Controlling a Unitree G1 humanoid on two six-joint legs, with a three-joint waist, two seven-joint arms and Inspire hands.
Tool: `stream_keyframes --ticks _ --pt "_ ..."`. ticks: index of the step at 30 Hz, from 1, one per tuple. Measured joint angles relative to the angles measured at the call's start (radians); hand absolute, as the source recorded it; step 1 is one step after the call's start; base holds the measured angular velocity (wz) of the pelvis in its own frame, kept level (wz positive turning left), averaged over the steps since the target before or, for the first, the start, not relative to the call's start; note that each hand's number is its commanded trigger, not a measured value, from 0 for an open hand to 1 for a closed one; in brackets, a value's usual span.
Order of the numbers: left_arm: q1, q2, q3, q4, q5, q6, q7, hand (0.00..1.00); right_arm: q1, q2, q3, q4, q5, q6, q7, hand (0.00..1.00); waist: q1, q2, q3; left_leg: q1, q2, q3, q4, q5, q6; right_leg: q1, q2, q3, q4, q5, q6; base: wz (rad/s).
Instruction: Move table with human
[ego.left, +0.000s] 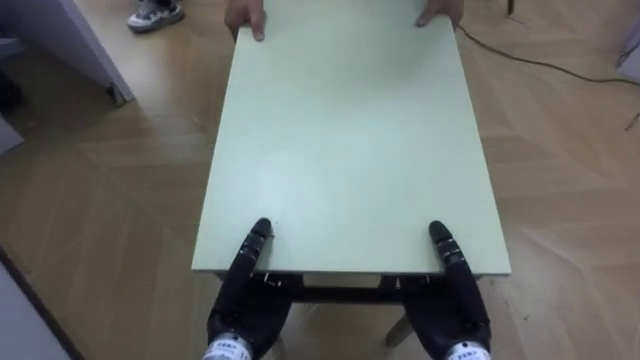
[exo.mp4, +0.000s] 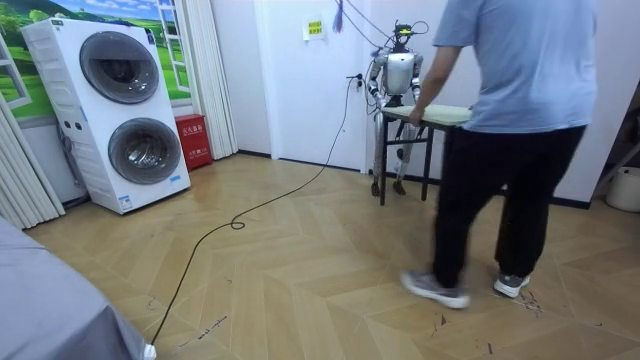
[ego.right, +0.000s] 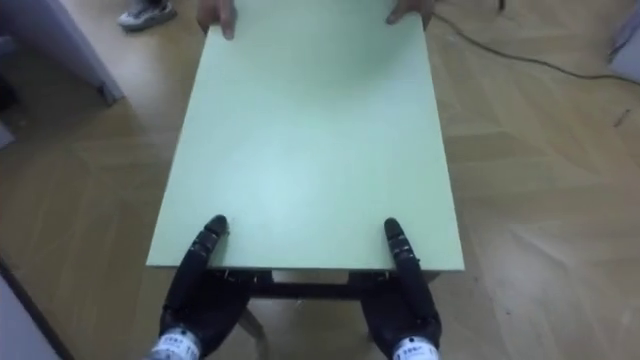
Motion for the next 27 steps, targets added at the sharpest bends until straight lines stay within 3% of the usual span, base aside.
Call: stream_keyframes --ticks 3,4,6,7,9,10,14,17,19,23,24,25,26,27 --pt "0.009 0.014 0.000 -0.012 0.000 -0.011 -0.005 1.00 -0.001 0.002 0.013 0.001 0.013 0.002 0.002 1.00 -0.004 0.005 -0.0031 -0.010 0.000 -0.002 -0.005 0.003 -0.004 0.039 0.001 -0.051 -0.033 -0.002 -0.003 0.62" --pt "0.009 0.013 0.000 -0.012 0.001 -0.011 -0.005 1.00 -0.001 0.002 0.013 0.002 0.013 0.001 0.003 1.00 -0.008 0.007 -0.0047 -0.023 0.002 0.027 -0.003 0.007 -0.001 0.047 -0.002 -0.071 -0.035 -0.007 -0.006 1.14" --pt "0.006 0.009 0.000 -0.013 0.001 -0.008 -0.005 1.00 -0.001 0.001 0.008 0.003 0.013 0.001 0.011 1.00 -0.034 0.007 -0.0053 -0.050 0.025 0.136 -0.002 0.021 0.014 0.057 -0.012 -0.137 -0.036 -0.016 -0.006 1.22" --pt "0.001 0.010 0.000 -0.013 0.001 -0.003 -0.005 1.00 -0.001 0.001 0.005 0.003 0.015 0.000 0.016 1.00 -0.055 0.007 -0.0059 -0.064 0.039 0.225 -0.003 0.036 0.028 0.062 -0.023 -0.171 -0.035 -0.023 -0.007 1.19" --pt "-0.013 0.012 -0.007 -0.013 0.001 0.002 -0.005 1.00 -0.001 0.001 -0.001 0.002 0.016 -0.010 0.023 1.00 -0.074 0.005 -0.0071 -0.082 0.039 0.279 -0.012 0.057 0.049 0.061 -0.021 -0.183 -0.030 -0.038 -0.003 1.33" --pt "-0.015 0.010 -0.007 -0.013 0.000 0.003 -0.005 1.00 -0.006 -0.001 -0.007 0.002 0.018 -0.004 0.023 1.00 -0.083 0.005 -0.0075 -0.094 0.035 0.281 -0.016 0.068 0.053 0.061 -0.022 -0.204 -0.030 -0.043 -0.002 1.18" --pt "-0.013 0.008 -0.008 -0.013 0.001 -0.001 -0.005 1.00 -0.006 -0.005 -0.012 0.002 0.023 0.011 0.022 1.00 -0.062 0.007 -0.0081 -0.088 0.015 0.267 -0.058 0.108 0.055 0.085 -0.036 -0.293 -0.033 -0.057 0.003 0.71" --pt "-0.013 0.007 -0.007 -0.013 0.001 -0.004 -0.005 1.00 -0.009 -0.006 -0.013 0.002 0.022 0.012 0.022 1.00 -0.058 0.011 -0.0090 -0.086 0.009 0.269 -0.068 0.115 0.048 0.093 -0.052 -0.359 -0.032 -0.064 0.004 0.58" --pt "-0.013 0.008 -0.007 -0.013 0.001 -0.006 -0.005 1.00 -0.009 -0.005 -0.012 0.002 0.021 0.013 0.022 1.00 -0.049 0.018 -0.0073 -0.086 0.001 0.267 -0.063 0.112 0.053 0.108 -0.059 -0.383 -0.020 -0.075 0.016 0.45" --pt "-0.013 0.005 -0.009 -0.012 0.001 -0.007 -0.003 1.00 -0.008 -0.004 -0.012 0.003 0.021 0.013 0.022 1.00 -0.032 0.032 -0.0040 -0.101 -0.025 0.234 -0.030 0.094 0.090 0.100 -0.092 -0.399 0.067 -0.118 0.033 0.33" --pt "-0.012 0.000 -0.009 -0.011 0.001 -0.007 -0.002 1.00 -0.008 -0.004 -0.012 0.003 0.021 0.012 0.022 1.00 -0.030 0.032 -0.0041 -0.105 -0.043 0.224 -0.020 0.083 0.099 0.083 -0.118 -0.393 0.134 -0.142 0.035 0.41" --pt "-0.007 -0.003 -0.011 -0.009 0.001 -0.007 -0.002 1.00 -0.008 -0.003 -0.012 0.007 0.021 0.013 0.022 1.00 -0.029 0.033 -0.0042 -0.105 -0.054 0.216 -0.010 0.076 0.108 0.050 -0.154 -0.373 0.235 -0.154 0.044 0.46" --pt "0.003 -0.005 -0.011 -0.007 0.001 -0.008 -0.002 1.00 -0.007 -0.006 -0.012 0.015 0.019 0.015 0.022 1.00 -0.031 0.032 -0.0034 -0.105 -0.062 0.193 0.005 0.064 0.116 0.000 -0.180 -0.319 0.362 -0.149 0.041 0.43" --pt "0.006 -0.010 -0.012 -0.004 0.001 -0.008 -0.002 1.00 -0.004 -0.005 -0.012 0.019 0.014 0.017 0.022 1.00 -0.036 0.030 -0.0031 -0.103 -0.070 0.170 0.016 0.057 0.119 -0.030 -0.183 -0.267 0.412 -0.151 0.039 0.69"
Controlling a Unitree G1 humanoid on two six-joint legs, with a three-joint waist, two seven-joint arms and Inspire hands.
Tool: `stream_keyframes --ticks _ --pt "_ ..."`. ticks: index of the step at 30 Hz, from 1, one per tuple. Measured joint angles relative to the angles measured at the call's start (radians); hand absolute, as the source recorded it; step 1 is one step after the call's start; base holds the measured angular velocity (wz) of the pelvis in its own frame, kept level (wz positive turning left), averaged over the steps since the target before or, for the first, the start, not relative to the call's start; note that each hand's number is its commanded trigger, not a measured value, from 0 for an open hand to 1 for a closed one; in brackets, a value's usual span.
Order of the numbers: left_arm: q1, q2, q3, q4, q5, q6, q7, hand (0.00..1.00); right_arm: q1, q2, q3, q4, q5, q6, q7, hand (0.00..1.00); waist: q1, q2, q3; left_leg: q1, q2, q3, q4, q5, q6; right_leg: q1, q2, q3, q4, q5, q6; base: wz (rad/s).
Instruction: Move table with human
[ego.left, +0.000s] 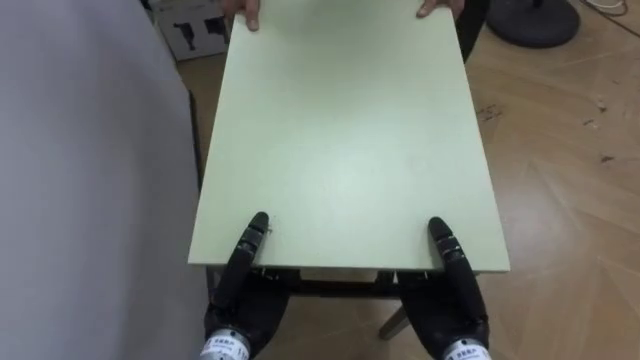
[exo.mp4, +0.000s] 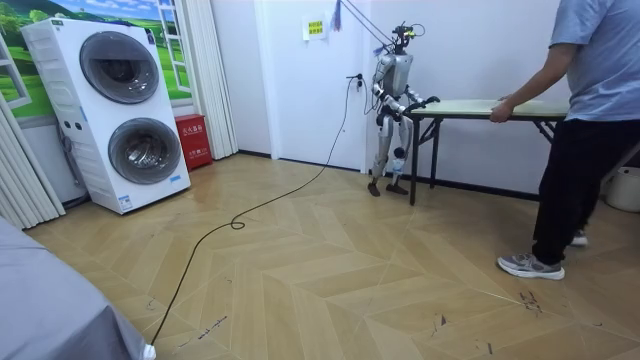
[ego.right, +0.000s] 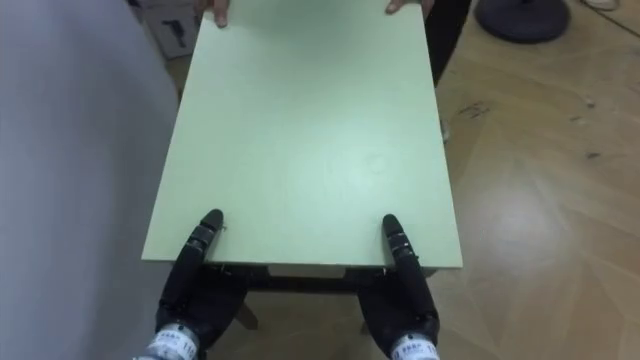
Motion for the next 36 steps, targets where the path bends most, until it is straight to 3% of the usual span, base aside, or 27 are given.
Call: stream_keyframes --ticks 1,2,5,6,7,8,9,11,16,21,30,36 --pt "0.000 -0.001 0.000 0.010 0.000 -0.001 0.000 1.00 0.007 0.007 -0.001 0.005 -0.006 0.001 0.000 1.00 -0.018 -0.001 0.0005 0.000 -0.011 -0.041 0.017 -0.015 0.007 -0.049 0.016 0.104 0.054 -0.011 -0.006 0.98" --pt "0.000 0.001 -0.007 0.012 0.000 -0.003 0.000 1.00 0.011 0.007 -0.002 0.005 -0.006 0.002 0.000 1.00 -0.035 -0.001 0.0008 -0.002 -0.025 -0.077 0.027 -0.017 0.011 -0.106 0.028 0.172 0.071 -0.012 -0.008 1.06" --pt "0.000 0.006 -0.018 0.021 -0.001 -0.010 0.001 1.00 0.028 0.009 -0.002 0.002 -0.003 -0.002 0.000 1.00 -0.068 -0.002 0.0007 0.002 -0.055 -0.138 0.041 -0.017 0.014 -0.175 0.063 0.293 -0.018 0.002 -0.008 1.04" --pt "0.000 0.003 -0.024 0.028 -0.001 -0.010 0.001 1.00 0.030 0.010 0.000 0.002 -0.002 -0.007 -0.002 1.00 -0.078 -0.006 0.0027 0.011 -0.069 -0.166 0.044 -0.012 0.007 -0.183 0.079 0.337 -0.110 0.028 -0.005 0.91" --pt "0.000 -0.002 -0.027 0.032 -0.002 -0.010 0.008 1.00 0.030 0.009 0.000 0.002 0.001 -0.007 -0.011 1.00 -0.086 -0.006 0.0027 0.020 -0.077 -0.194 0.043 -0.012 0.004 -0.180 0.098 0.358 -0.166 0.084 0.001 1.03" --pt "-0.002 0.000 -0.028 0.032 -0.001 -0.011 0.015 1.00 0.030 0.005 0.000 0.002 0.002 -0.007 -0.016 1.00 -0.096 -0.007 0.0022 0.023 -0.079 -0.205 0.040 -0.011 0.000 -0.160 0.116 0.368 -0.201 0.121 0.002 0.84" --pt "-0.004 -0.002 -0.029 0.032 -0.001 -0.012 0.018 1.00 0.030 0.004 -0.001 0.001 0.006 -0.007 -0.017 1.00 -0.099 -0.007 0.0020 0.023 -0.074 -0.200 0.033 -0.010 0.000 -0.154 0.120 0.363 -0.211 0.125 0.003 0.61" --pt "-0.006 -0.008 -0.025 0.037 0.000 -0.013 0.020 1.00 0.026 0.011 0.001 0.001 0.003 -0.009 -0.031 1.00 -0.074 -0.015 0.0025 0.047 -0.062 -0.187 0.000 -0.004 -0.004 -0.133 0.131 0.367 -0.246 0.144 -0.002 0.09" --pt "-0.004 -0.009 -0.026 0.045 -0.001 -0.011 0.023 1.00 0.027 0.006 0.003 0.001 -0.004 -0.008 -0.040 1.00 -0.025 -0.022 0.0049 0.095 -0.042 -0.175 -0.054 -0.004 -0.004 -0.078 0.157 0.386 -0.320 0.171 -0.004 -0.16" --pt "-0.002 0.006 -0.020 0.045 0.001 -0.012 0.019 1.00 0.029 0.005 0.009 0.003 -0.004 -0.008 -0.040 1.00 -0.009 -0.029 0.0096 0.122 -0.036 -0.172 -0.084 -0.006 -0.005 -0.043 0.166 0.390 -0.365 0.182 -0.004 -0.03" --pt "-0.002 0.022 -0.027 0.066 0.009 -0.004 0.006 1.00 0.030 0.009 0.009 0.041 0.001 -0.004 -0.017 1.00 -0.029 -0.026 0.0102 0.145 -0.035 -0.210 -0.096 -0.006 -0.005 0.021 0.177 0.370 -0.444 0.208 -0.002 0.10" --pt "-0.011 0.006 -0.008 0.113 0.030 0.016 -0.036 1.00 0.029 0.028 -0.017 0.057 -0.017 0.019 -0.010 1.00 -0.035 -0.017 0.0075 0.146 -0.035 -0.220 -0.098 -0.008 -0.005 0.025 0.177 0.363 -0.442 0.209 -0.003 0.03"
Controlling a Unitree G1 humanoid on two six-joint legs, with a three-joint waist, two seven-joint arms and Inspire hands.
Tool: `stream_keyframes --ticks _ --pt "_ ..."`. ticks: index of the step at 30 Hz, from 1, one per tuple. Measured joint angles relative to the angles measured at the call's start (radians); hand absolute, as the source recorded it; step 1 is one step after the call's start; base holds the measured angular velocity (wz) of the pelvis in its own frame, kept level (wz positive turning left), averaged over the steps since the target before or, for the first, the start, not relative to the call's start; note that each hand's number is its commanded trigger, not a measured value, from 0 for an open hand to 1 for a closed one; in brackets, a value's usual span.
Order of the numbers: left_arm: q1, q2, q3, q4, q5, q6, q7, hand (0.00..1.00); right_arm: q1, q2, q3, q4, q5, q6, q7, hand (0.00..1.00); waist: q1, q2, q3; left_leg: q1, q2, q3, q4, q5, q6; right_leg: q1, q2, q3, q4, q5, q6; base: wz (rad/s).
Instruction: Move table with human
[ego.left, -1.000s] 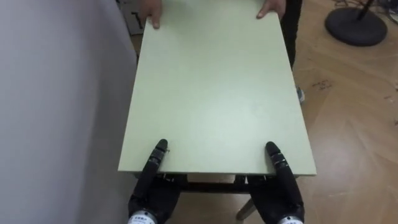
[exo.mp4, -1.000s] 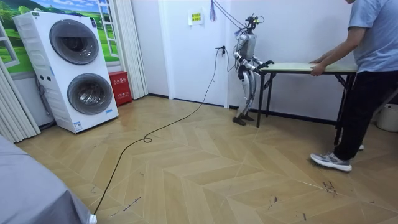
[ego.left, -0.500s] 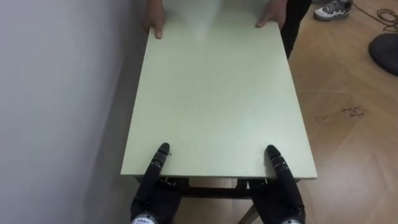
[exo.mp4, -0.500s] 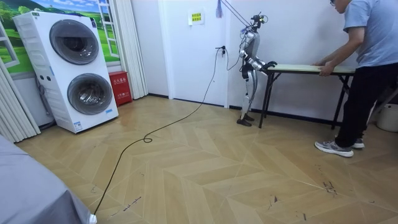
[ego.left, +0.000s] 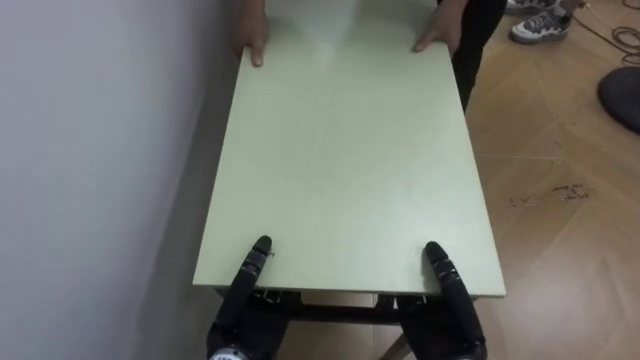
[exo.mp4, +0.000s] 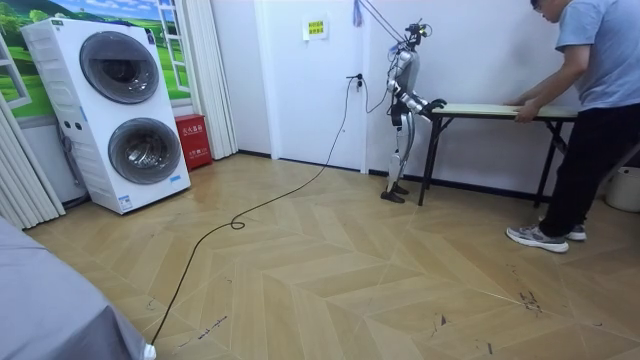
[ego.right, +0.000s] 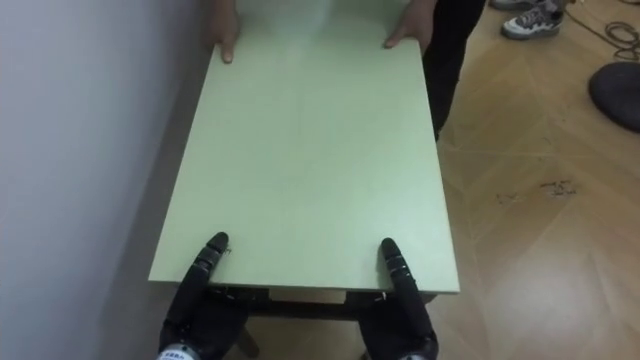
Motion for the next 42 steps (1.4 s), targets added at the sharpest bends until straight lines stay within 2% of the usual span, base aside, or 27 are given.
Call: stream_keyframes --ticks 6,12,17,18,19,20,21,22,23,24,25,26,28,32,36,42 --pt "-0.005 -0.024 0.017 0.046 0.003 0.020 -0.030 1.00 0.000 0.005 -0.017 0.009 -0.031 0.018 0.000 1.00 -0.012 0.019 -0.0065 0.013 0.000 0.000 -0.002 -0.001 0.002 0.012 0.000 -0.001 0.000 0.000 0.000 0.00" --pt "-0.006 -0.028 0.028 0.047 0.010 0.029 -0.030 1.00 0.000 0.017 -0.033 0.010 -0.043 0.033 0.000 1.00 -0.013 0.020 -0.0066 0.013 0.000 0.001 -0.002 -0.001 0.002 0.011 0.000 0.002 0.003 0.000 0.000 0.00" --pt "-0.007 -0.045 0.044 0.081 0.042 0.032 -0.052 0.98 -0.003 0.034 -0.044 0.033 -0.061 0.039 0.001 1.00 -0.012 0.016 -0.0076 0.031 0.001 0.003 -0.012 -0.003 0.004 0.015 0.000 0.004 0.020 -0.002 0.003 0.00" --pt "-0.009 -0.049 0.051 0.088 0.049 0.032 -0.056 0.89 -0.008 0.042 -0.048 0.041 -0.064 0.041 0.004 1.00 -0.012 0.012 -0.0086 0.033 0.001 0.003 -0.015 -0.003 0.004 0.015 0.000 0.004 0.020 -0.002 0.003 0.00" --pt "-0.011 -0.049 0.053 0.093 0.050 0.032 -0.061 0.69 -0.011 0.050 -0.051 0.051 -0.069 0.042 0.010 1.00 -0.012 0.010 -0.0087 0.034 0.001 0.003 -0.015 -0.003 0.004 0.016 0.000 0.004 0.020 -0.002 0.003 0.00" --pt "-0.012 -0.049 0.054 0.099 0.051 0.032 -0.068 0.63 -0.011 0.050 -0.051 0.054 -0.069 0.042 0.012 1.00 -0.012 0.010 -0.0088 0.036 0.001 0.002 -0.015 -0.003 0.004 0.017 0.000 0.005 0.019 -0.002 0.003 0.00" --pt "-0.013 -0.049 0.059 0.109 0.055 0.033 -0.076 0.39 -0.011 0.051 -0.051 0.058 -0.070 0.043 0.013 1.00 -0.012 0.009 -0.0081 0.040 0.001 0.001 -0.016 -0.003 0.004 0.023 0.000 0.005 0.019 -0.002 0.003 0.00" --pt "-0.014 -0.051 0.060 0.117 0.072 0.035 -0.078 0.04 -0.012 0.052 -0.052 0.067 -0.071 0.042 0.014 0.82 -0.012 0.006 -0.0072 0.045 0.001 -0.001 -0.018 -0.004 0.003 0.031 0.001 0.005 0.017 -0.002 0.003 0.00" --pt "-0.014 -0.052 0.060 0.120 0.077 0.035 -0.079 0.00 -0.013 0.052 -0.054 0.072 -0.071 0.043 0.017 0.72 -0.012 0.005 -0.0080 0.046 0.001 -0.002 -0.018 -0.004 0.003 0.033 0.001 0.005 0.017 -0.002 0.003 0.00" --pt "-0.015 -0.051 0.069 0.129 0.103 0.041 -0.093 0.00 -0.016 0.055 -0.061 0.080 -0.073 0.050 0.023 0.33 -0.011 0.003 -0.0089 0.046 0.002 -0.002 -0.017 -0.005 0.003 0.033 0.001 0.005 0.017 -0.002 0.003 0.00" --pt "-0.018 -0.041 0.073 0.144 0.174 0.047 -0.113 0.00 -0.020 0.059 -0.070 0.087 -0.076 0.060 0.027 0.20 -0.011 0.001 -0.0090 0.046 0.002 -0.002 -0.017 -0.005 0.003 0.032 0.001 0.005 0.017 -0.002 0.003 0.00" --pt "-0.022 -0.033 0.074 0.155 0.210 0.053 -0.123 0.00 -0.023 0.060 -0.073 0.092 -0.077 0.065 0.031 0.00 -0.012 -0.001 -0.0095 0.046 0.002 -0.001 -0.017 -0.005 0.003 0.032 0.002 0.006 0.017 -0.002 0.003 -0.04" --pt "-0.039 -0.003 0.076 0.165 0.334 0.079 -0.138 0.00 -0.026 0.060 -0.080 0.100 -0.077 0.090 0.038 0.00 -0.013 -0.006 -0.0125 0.045 0.002 0.000 -0.015 -0.005 0.003 0.031 0.002 0.010 0.017 -0.002 0.003 -0.02" --pt "-0.063 0.005 0.079 0.172 0.436 0.118 -0.138 0.00 -0.029 0.038 -0.084 0.105 -0.134 0.118 0.092 0.00 -0.012 -0.003 -0.0145 0.045 0.001 0.003 -0.015 -0.005 0.005 0.031 0.002 0.013 0.017 -0.002 0.003 0.00" --pt "-0.089 0.004 0.079 0.172 0.442 0.143 -0.148 0.00 -0.068 0.034 -0.086 0.111 -0.149 0.131 0.099 0.00 -0.012 -0.002 -0.0153 0.046 0.001 0.002 -0.015 -0.005 0.004 0.031 0.002 0.013 0.016 -0.003 0.004 0.00" --pt "-0.101 0.012 0.081 0.174 0.467 0.149 -0.175 0.00 -0.074 0.020 -0.087 0.128 -0.157 0.151 0.155 0.00 -0.013 -0.003 -0.0173 0.053 0.002 0.003 -0.018 -0.005 0.004 0.044 0.003 0.020 0.003 -0.004 0.006 0.00"
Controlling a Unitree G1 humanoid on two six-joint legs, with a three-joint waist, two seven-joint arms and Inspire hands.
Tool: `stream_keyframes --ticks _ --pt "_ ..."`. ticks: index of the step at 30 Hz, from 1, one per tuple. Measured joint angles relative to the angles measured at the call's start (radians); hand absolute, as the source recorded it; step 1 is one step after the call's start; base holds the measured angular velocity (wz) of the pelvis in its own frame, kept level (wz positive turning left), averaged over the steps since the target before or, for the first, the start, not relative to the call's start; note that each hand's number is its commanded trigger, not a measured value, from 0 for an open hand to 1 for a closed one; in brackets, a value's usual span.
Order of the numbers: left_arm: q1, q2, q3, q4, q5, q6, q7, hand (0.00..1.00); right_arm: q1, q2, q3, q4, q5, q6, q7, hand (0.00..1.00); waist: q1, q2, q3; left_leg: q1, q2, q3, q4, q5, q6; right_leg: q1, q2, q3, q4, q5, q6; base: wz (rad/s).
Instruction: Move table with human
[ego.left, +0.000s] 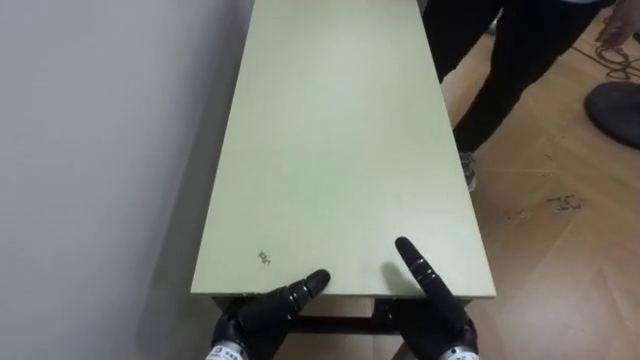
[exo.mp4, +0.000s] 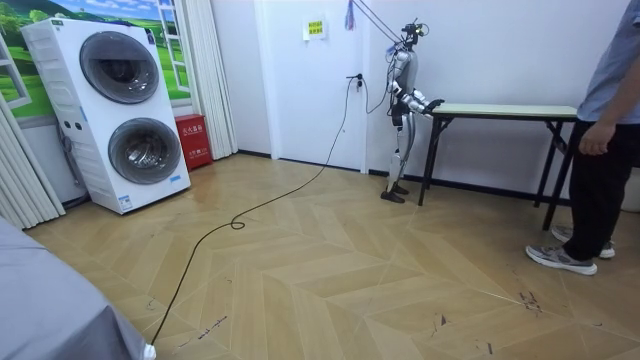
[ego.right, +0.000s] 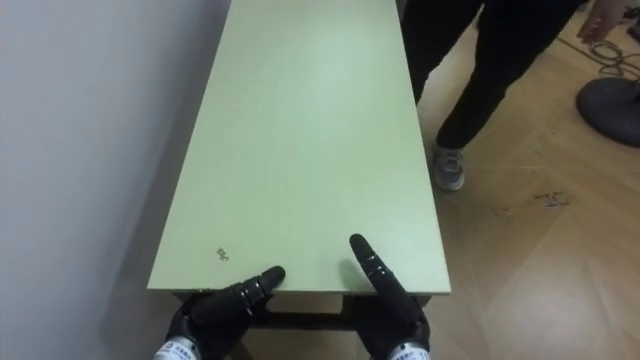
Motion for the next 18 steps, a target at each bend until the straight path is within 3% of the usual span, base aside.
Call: stream_keyframes --ticks 12,18 --pt "0.000 0.005 0.000 0.005 0.084 0.000 -0.029 0.00 0.001 -0.004 -0.007 0.012 -0.047 0.014 0.025 0.00 -0.001 -0.003 -0.0011 0.013 0.000 0.000 0.000 -0.005 0.001 0.016 0.001 0.004 -0.005 0.000 0.000 0.00" --pt "0.000 0.006 -0.001 0.005 0.124 0.000 -0.031 0.00 0.000 -0.022 -0.014 0.018 -0.152 0.028 0.033 0.00 -0.001 -0.006 -0.0044 0.012 0.000 0.000 0.000 -0.006 0.002 0.016 0.001 -0.001 -0.005 0.000 0.000 0.00"
